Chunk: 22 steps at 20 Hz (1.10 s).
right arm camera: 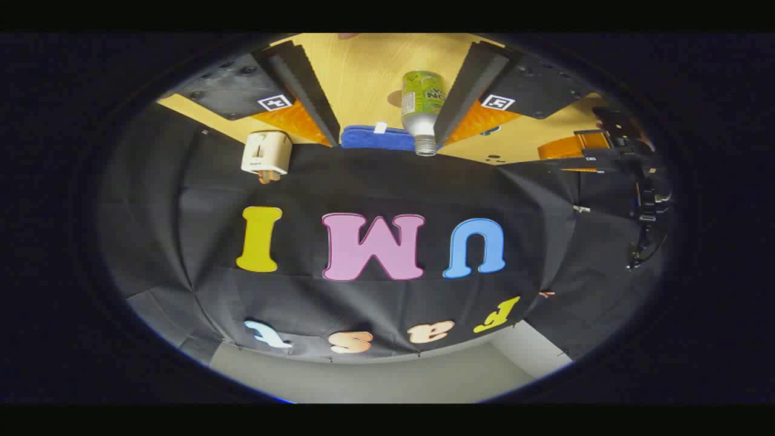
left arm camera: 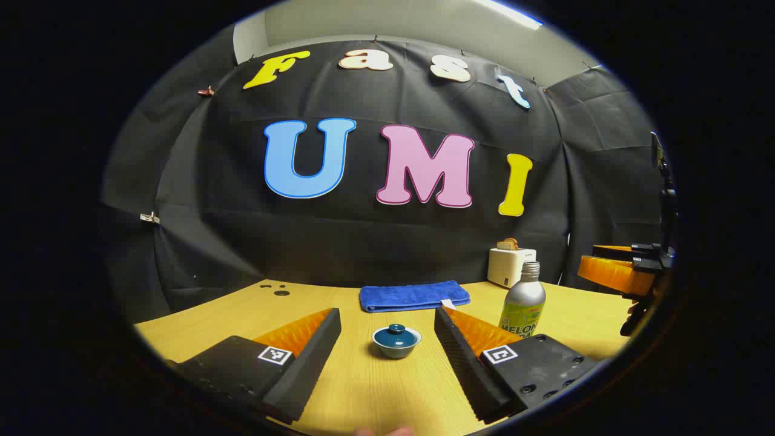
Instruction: Open the teacup lid with one hand, grasp the water bottle and pour water into the teacup with the other hand; after pouring, place the water bottle on the coaster and then close the teacup lid.
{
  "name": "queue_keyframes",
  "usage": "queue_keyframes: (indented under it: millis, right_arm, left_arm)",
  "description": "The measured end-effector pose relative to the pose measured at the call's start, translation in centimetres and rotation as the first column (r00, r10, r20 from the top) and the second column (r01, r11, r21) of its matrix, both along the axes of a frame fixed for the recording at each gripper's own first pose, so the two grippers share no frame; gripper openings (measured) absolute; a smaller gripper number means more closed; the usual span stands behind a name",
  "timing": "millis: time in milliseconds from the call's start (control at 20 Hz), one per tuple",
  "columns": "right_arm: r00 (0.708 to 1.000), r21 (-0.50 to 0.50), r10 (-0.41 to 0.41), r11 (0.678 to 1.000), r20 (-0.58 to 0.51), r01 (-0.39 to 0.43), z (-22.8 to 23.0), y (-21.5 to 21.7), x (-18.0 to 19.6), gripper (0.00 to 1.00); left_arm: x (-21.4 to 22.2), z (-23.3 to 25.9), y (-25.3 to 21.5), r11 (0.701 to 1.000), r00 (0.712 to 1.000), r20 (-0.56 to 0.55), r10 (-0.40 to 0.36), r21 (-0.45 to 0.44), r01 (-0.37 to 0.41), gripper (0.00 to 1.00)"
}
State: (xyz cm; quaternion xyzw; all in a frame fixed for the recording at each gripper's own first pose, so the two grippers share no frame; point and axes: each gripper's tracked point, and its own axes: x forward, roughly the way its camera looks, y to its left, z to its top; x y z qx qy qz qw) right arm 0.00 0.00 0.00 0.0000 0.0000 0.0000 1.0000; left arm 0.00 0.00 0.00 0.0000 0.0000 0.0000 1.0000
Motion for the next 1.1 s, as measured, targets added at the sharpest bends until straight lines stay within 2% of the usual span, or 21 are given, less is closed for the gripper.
queue_keyframes:
  millis: [700,950,1100]
  right_arm:
    - [1.0,0.01,0.0,1.0,-0.006,0.0,-0.5,-0.2,0.3,0.97]
    - [1.0,-0.005,-0.004,1.0,0.005,0.004,-0.1,-0.4,0.1,0.97]
    - [1.0,0.0,-0.007,1.0,0.012,0.007,0.2,-0.8,0.0,0.96]
  left_arm:
    - [0.6,-0.5,-0.1,1.0,1.0,0.004,-0.01,-0.022,0.01,0.99]
    - [4.1,-0.5,-0.9,0.998,0.998,-0.01,-0.065,0.006,0.065,0.99]
    - [7.7,-2.1,-0.8,0.996,0.994,-0.071,-0.078,0.045,0.082,0.98]
